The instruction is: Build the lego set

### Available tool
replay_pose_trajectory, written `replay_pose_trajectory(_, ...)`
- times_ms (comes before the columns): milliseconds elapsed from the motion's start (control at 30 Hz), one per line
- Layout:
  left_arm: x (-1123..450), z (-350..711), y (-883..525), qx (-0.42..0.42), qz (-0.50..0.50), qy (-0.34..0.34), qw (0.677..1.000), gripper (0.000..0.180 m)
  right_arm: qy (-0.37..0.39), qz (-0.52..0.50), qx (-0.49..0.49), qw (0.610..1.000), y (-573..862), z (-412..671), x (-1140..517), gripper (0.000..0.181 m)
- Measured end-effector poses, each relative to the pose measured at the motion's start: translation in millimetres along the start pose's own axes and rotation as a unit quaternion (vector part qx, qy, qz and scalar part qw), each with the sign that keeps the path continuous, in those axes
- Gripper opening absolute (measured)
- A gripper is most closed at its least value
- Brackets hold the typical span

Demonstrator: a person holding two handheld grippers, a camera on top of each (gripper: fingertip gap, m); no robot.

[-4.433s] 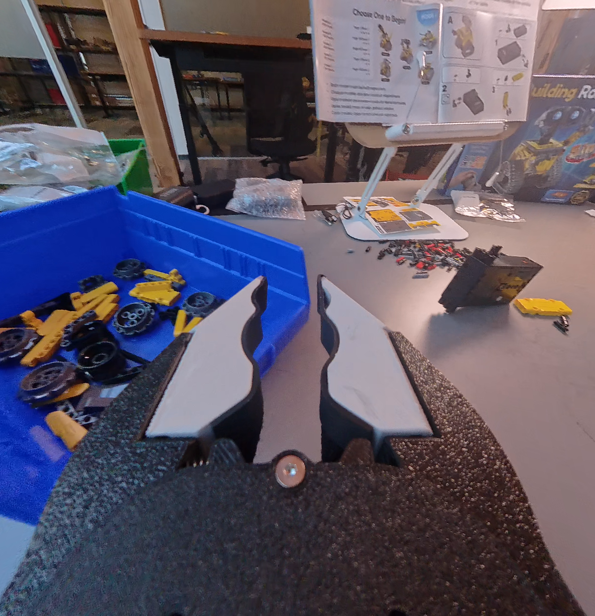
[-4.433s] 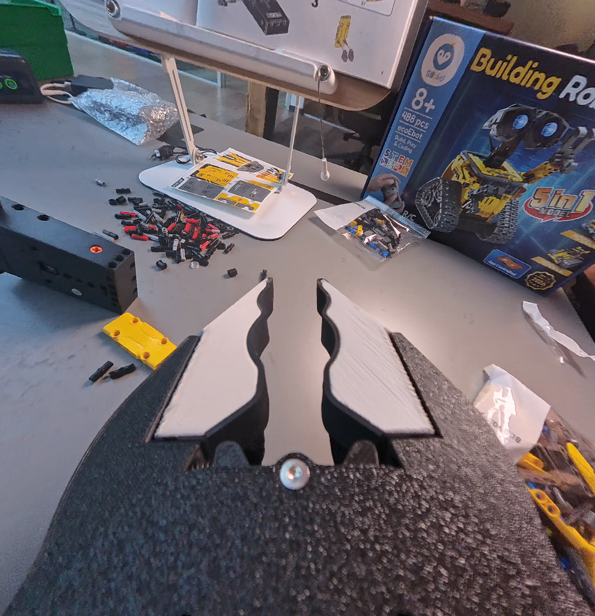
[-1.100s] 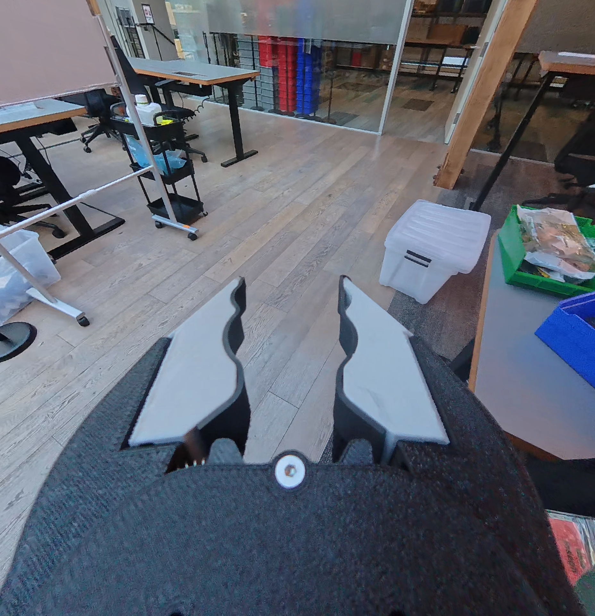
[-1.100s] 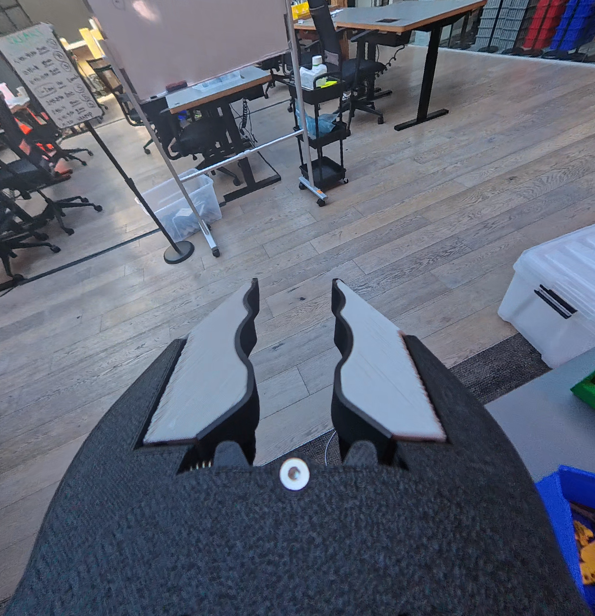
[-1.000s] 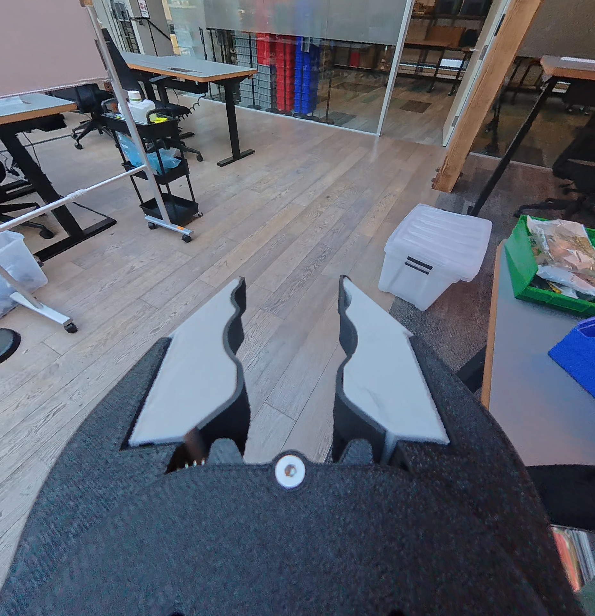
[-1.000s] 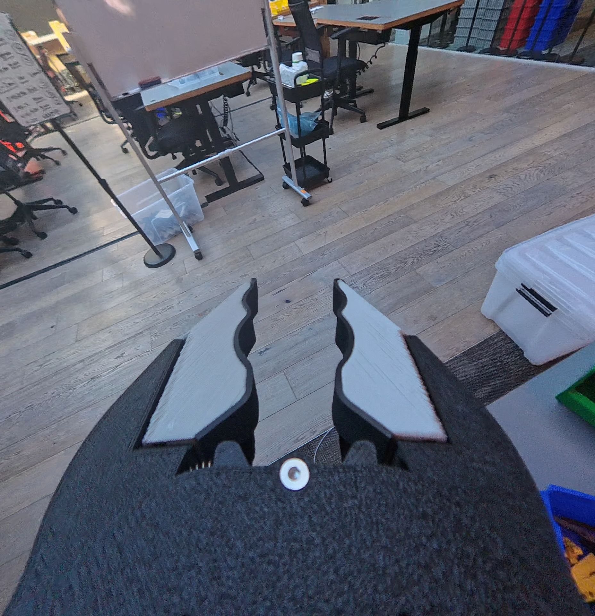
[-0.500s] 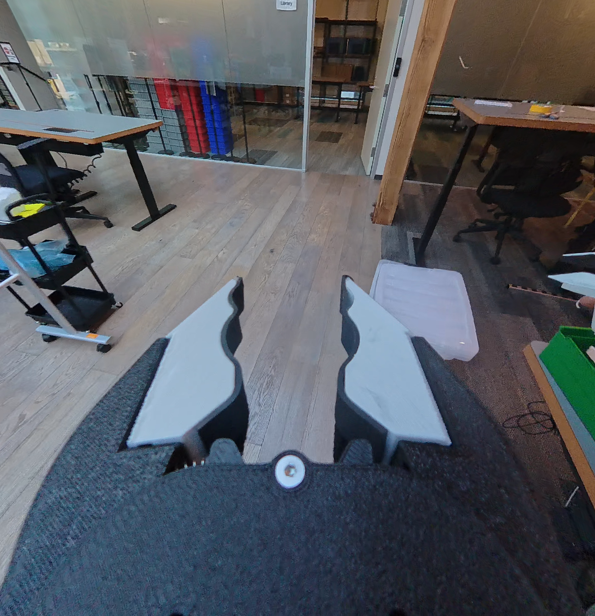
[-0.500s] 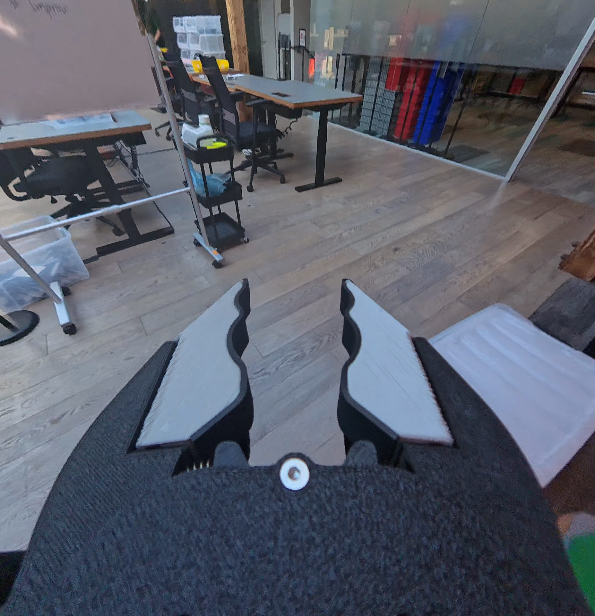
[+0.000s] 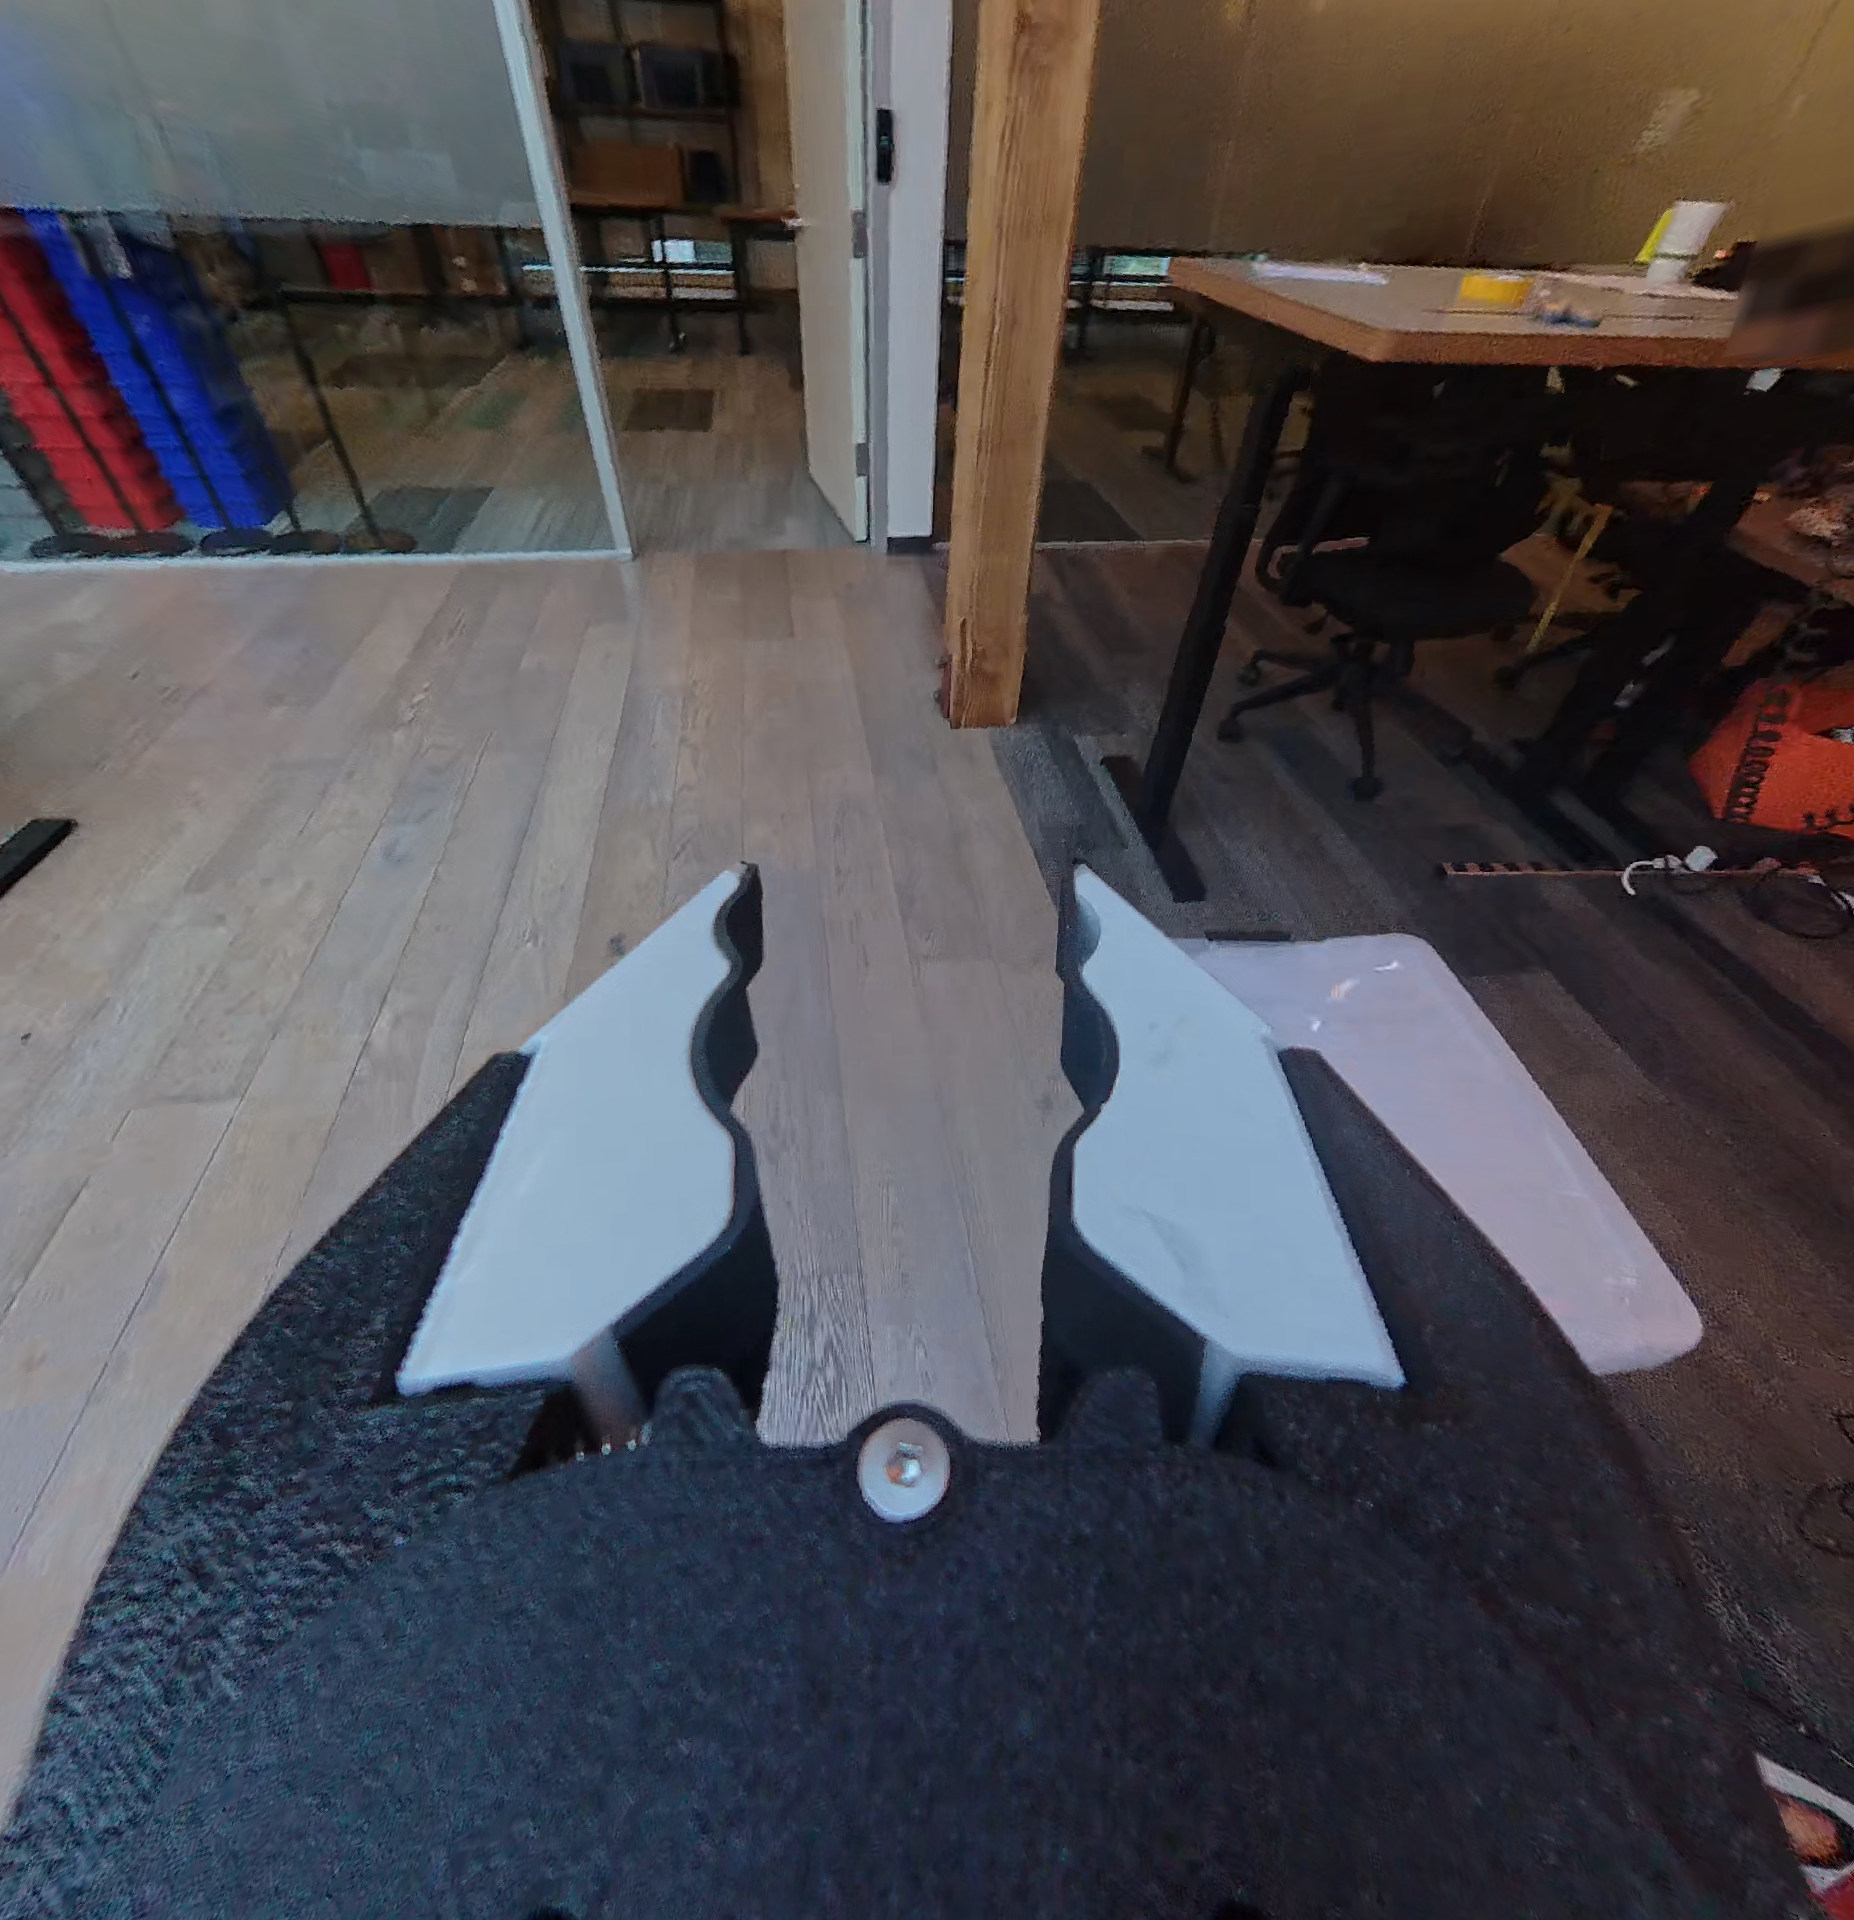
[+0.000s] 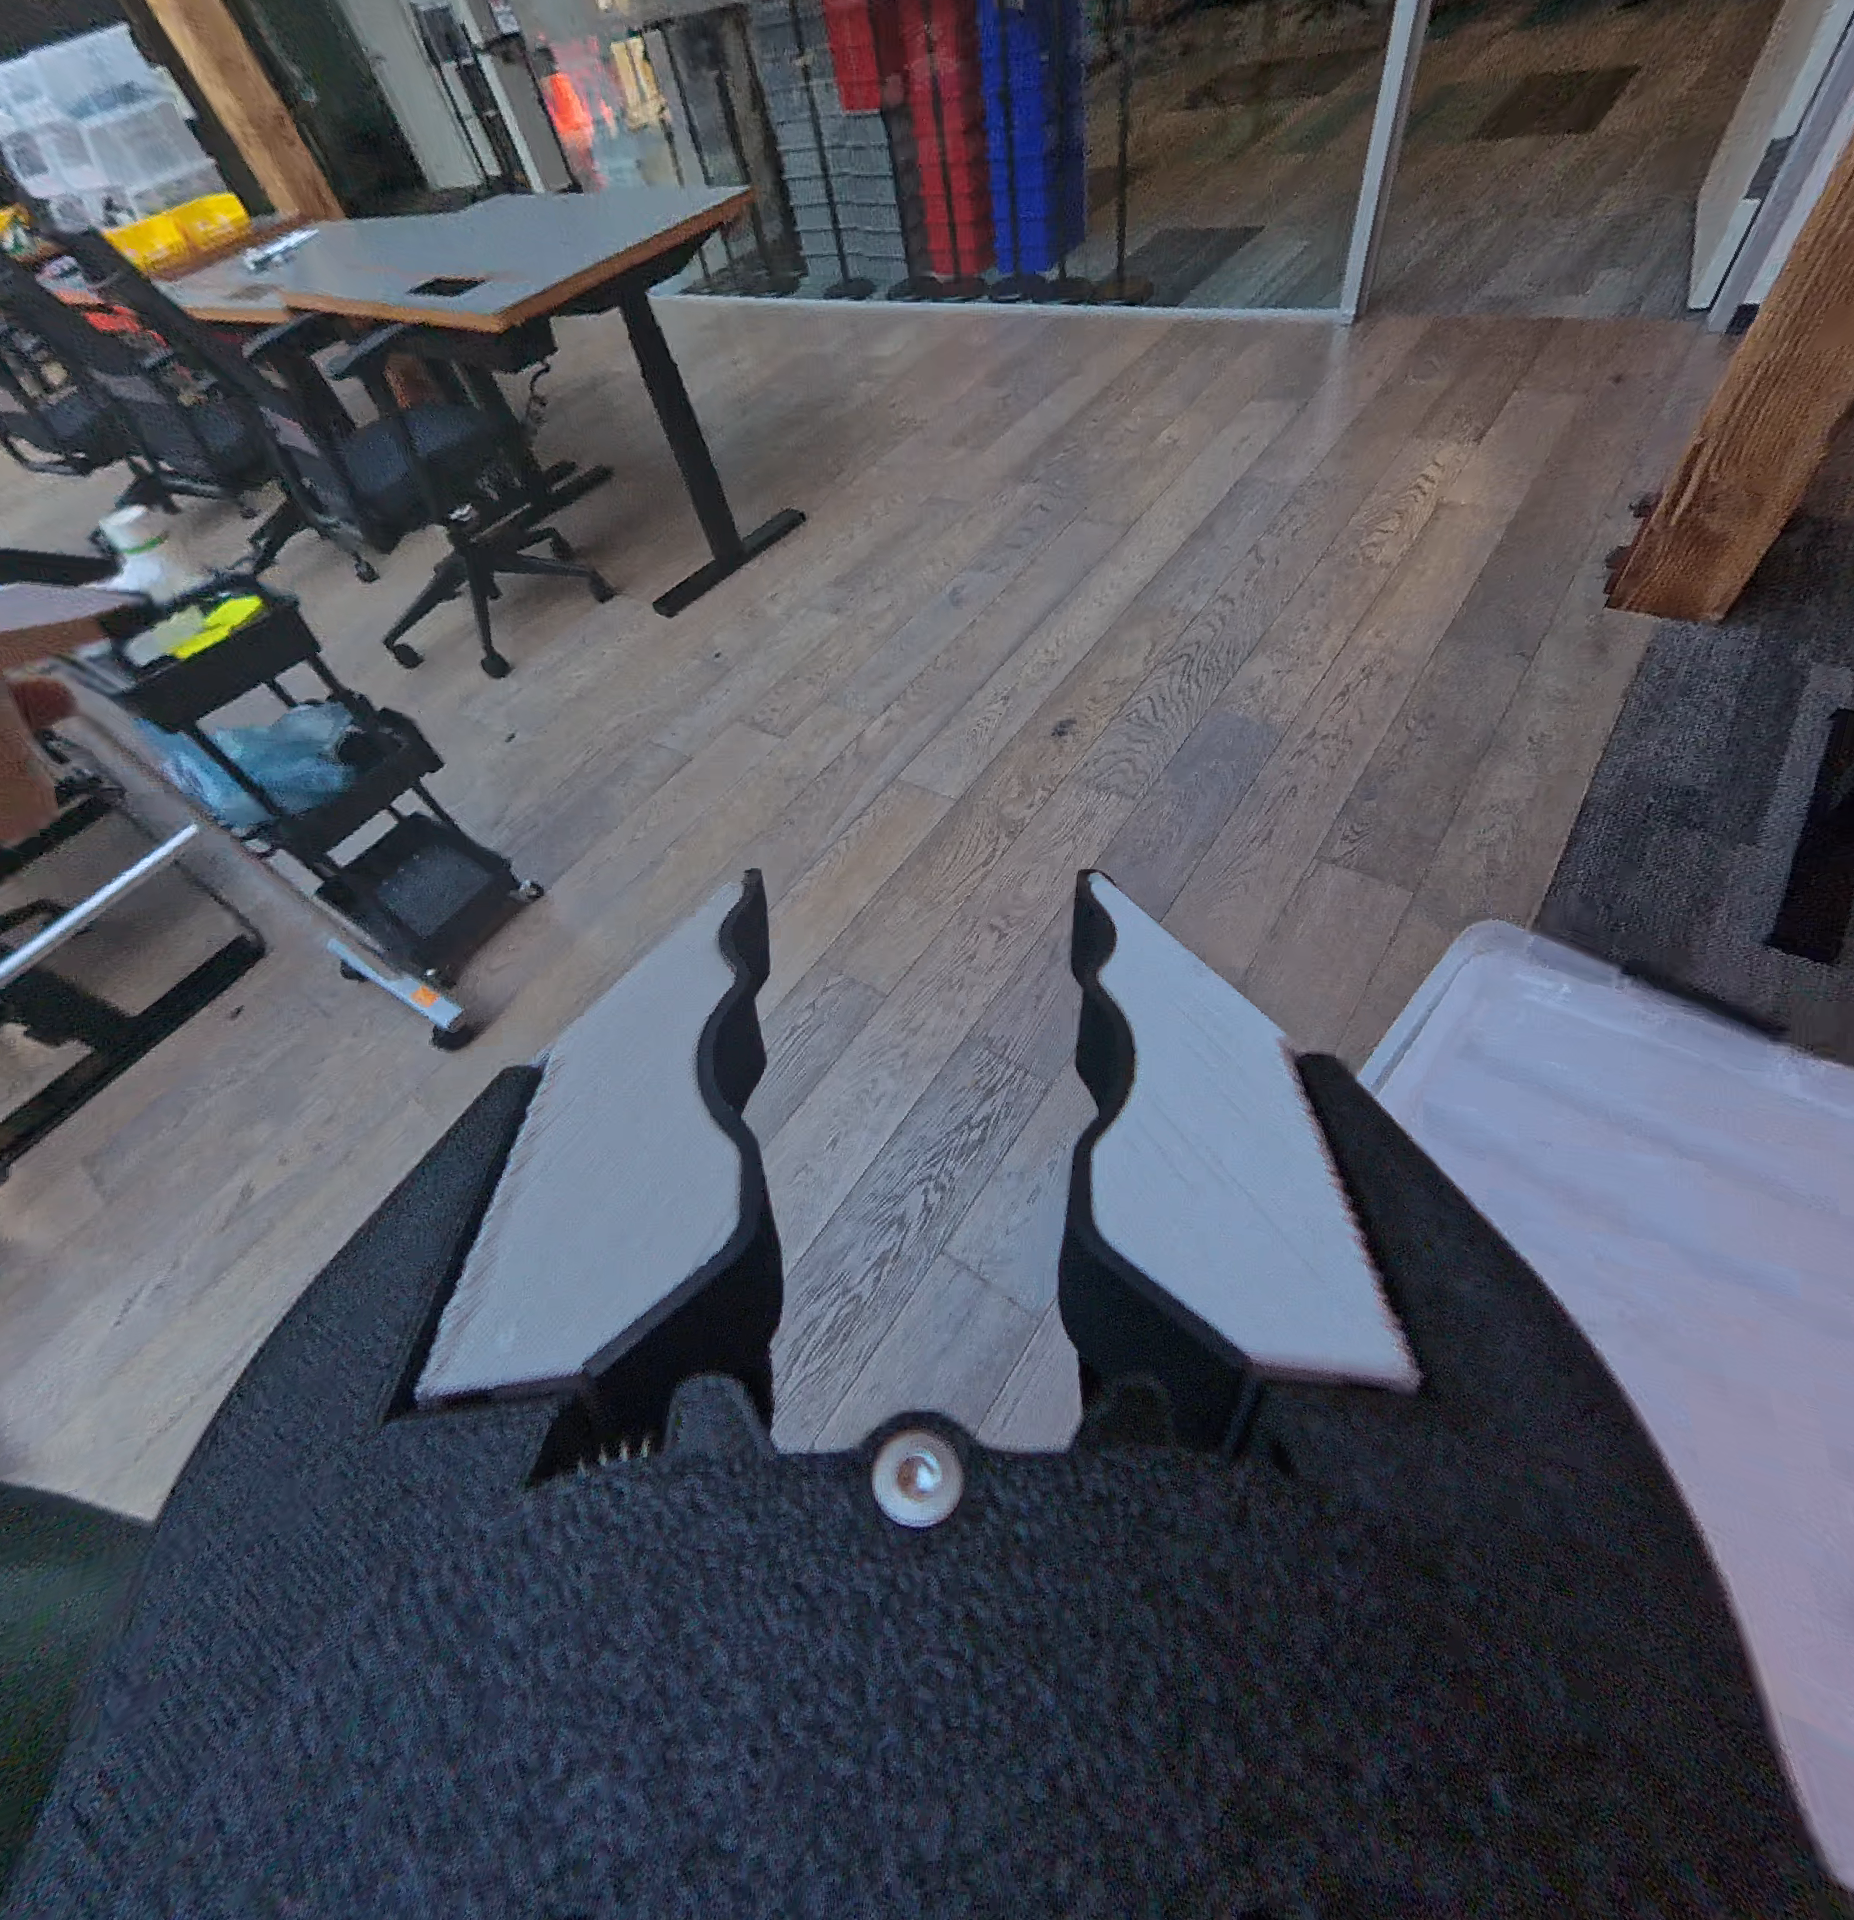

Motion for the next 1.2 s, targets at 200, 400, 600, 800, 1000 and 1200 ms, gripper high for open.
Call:
replay_pose_trajectory(200, -218, 133, -101, -0.072, -0.112, 0.012, 0.991, 0.056, 0.032, -0.078, -0.008, 0.996, 62, 121, -148, 0.056)
replay_pose_trajectory(400, -419, 136, -203, -0.066, -0.107, -0.003, 0.992, 0.056, 0.001, -0.079, -0.037, 0.996, 131, 142, -369, 0.056)
replay_pose_trajectory(600, -579, 159, -312, -0.007, -0.043, -0.042, 0.998, 0.056, 0.007, -0.016, -0.020, 1.000, 187, 278, -621, 0.056)
replay_pose_trajectory(800, -742, 225, -449, -0.011, -0.015, -0.048, 0.999, 0.056, 0.088, 0.102, 0.102, 0.986, 194, 544, -852, 0.056)
replay_pose_trajectory(1000, -963, 248, -585, -0.013, -0.027, -0.041, 0.999, 0.055, 0.143, 0.073, 0.167, 0.973, 227, 764, -1091, 0.056)
replay_pose_trajectory(1200, -1194, 337, -697, -0.013, -0.102, -0.066, 0.993, 0.055, 0.119, -0.015, 0.162, 0.980, 309, 928, -1305, 0.056)
Point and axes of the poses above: each gripper's, where its closed fingertips meet, x back along the fingers, z out of its top, y = z × x across the jaws, the point moved 4 cm from there along x, back along the fingers, and after that the axes turned 13 degrees about -z, right-handed, at the moved point
